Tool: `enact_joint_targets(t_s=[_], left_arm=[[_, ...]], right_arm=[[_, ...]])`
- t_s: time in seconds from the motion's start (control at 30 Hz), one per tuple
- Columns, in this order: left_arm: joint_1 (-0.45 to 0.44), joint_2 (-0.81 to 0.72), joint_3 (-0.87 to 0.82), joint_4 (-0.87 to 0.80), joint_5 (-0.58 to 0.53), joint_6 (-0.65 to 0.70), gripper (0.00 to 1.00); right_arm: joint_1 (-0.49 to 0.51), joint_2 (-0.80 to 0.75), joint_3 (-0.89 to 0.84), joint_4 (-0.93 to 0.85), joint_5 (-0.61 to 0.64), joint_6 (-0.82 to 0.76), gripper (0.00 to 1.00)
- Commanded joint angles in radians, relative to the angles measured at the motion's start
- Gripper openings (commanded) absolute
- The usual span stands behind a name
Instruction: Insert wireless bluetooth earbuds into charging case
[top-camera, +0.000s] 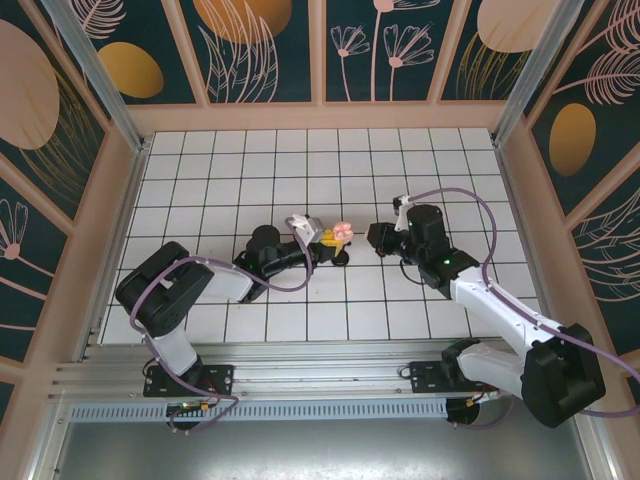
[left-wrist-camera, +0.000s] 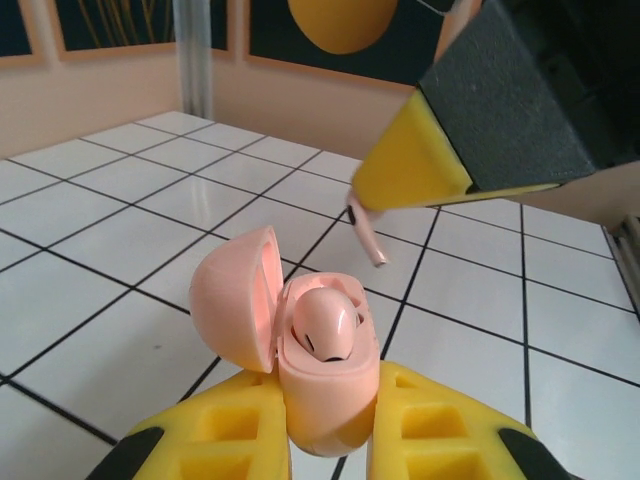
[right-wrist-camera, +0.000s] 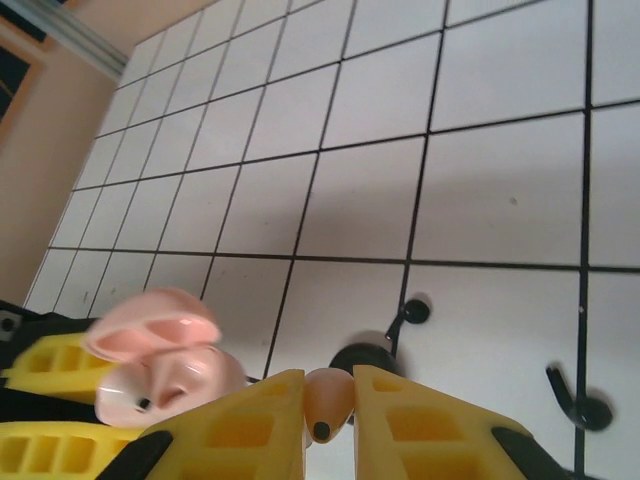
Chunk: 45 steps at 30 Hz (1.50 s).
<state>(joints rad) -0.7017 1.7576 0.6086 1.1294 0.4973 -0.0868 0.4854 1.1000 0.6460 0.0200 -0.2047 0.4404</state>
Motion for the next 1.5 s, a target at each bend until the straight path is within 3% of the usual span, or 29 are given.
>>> enact_joint_targets(t_s=[0.0, 0.63, 1.47], left_arm=[[-0.006, 0.019, 0.036, 0.053, 0.042, -0.032, 0.12], [-0.01, 0.012, 0.059, 0.074, 0.033, -0.053, 0.13], [-0.01, -0.038, 0.057, 0.094, 0.026, -0.064, 0.13]], right_arm=[[0.003, -0.019, 0.022, 0.118, -0.061, -0.074, 0.18], [0.021, 0.007, 0.024, 0.204, -0.174, -0.087, 0.18], [0.041, -0.007, 0.041, 0.163, -0.077, -0.162, 0.18]])
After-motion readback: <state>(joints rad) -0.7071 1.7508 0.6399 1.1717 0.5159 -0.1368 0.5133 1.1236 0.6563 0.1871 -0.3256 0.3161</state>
